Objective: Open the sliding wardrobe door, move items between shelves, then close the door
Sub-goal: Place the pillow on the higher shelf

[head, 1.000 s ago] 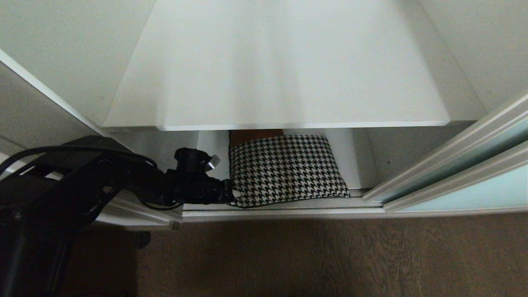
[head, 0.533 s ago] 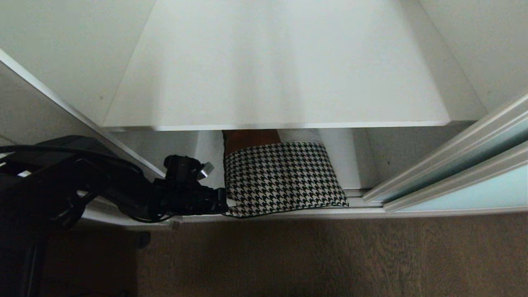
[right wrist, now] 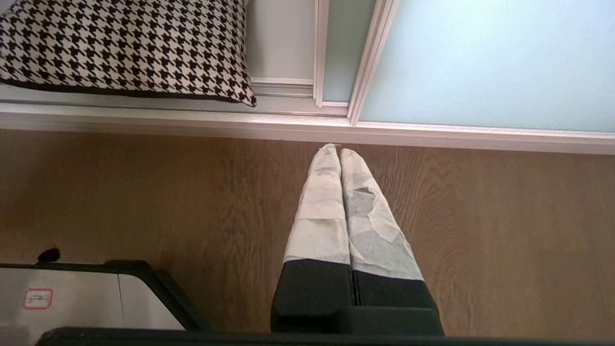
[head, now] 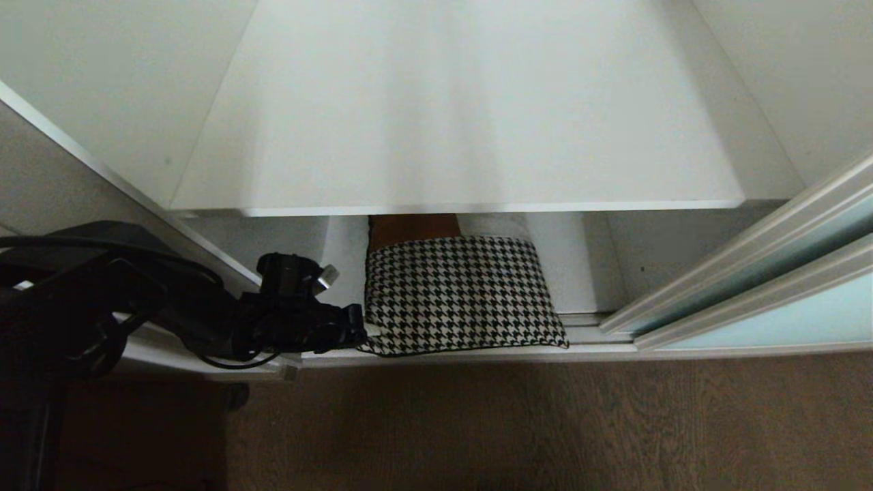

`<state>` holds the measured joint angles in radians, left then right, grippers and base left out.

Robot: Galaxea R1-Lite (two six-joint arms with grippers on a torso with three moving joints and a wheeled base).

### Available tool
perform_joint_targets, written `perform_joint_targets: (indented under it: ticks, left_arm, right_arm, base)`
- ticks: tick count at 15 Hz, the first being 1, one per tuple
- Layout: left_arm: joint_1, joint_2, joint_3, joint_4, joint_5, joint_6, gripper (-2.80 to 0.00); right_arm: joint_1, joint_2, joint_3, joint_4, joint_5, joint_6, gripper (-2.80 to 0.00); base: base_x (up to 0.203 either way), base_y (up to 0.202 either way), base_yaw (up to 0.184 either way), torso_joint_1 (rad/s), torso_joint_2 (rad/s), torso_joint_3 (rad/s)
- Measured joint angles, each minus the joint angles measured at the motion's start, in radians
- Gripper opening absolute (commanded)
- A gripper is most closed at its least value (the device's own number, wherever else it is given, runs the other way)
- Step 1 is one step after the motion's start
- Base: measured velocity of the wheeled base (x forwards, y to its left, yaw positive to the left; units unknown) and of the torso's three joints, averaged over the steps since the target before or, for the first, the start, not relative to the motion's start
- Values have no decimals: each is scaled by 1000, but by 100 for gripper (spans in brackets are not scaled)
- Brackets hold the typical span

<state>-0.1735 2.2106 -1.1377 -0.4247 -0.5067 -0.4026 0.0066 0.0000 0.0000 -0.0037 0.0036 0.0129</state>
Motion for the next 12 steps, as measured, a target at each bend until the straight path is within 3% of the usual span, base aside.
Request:
perform_joint_targets:
  ticks: [8, 12]
  left_arm:
    - [3, 12, 9, -23, -1, -41, -280]
    - [2, 23, 13, -26, -4, -53, -280]
  right_arm:
    - [1, 0, 0, 1, -2, -3, -280]
    - [1, 8, -52, 66, -17, -2, -280]
  base:
    - [0, 0, 0, 0, 0, 0]
    - [0, 0, 0, 0, 0, 0]
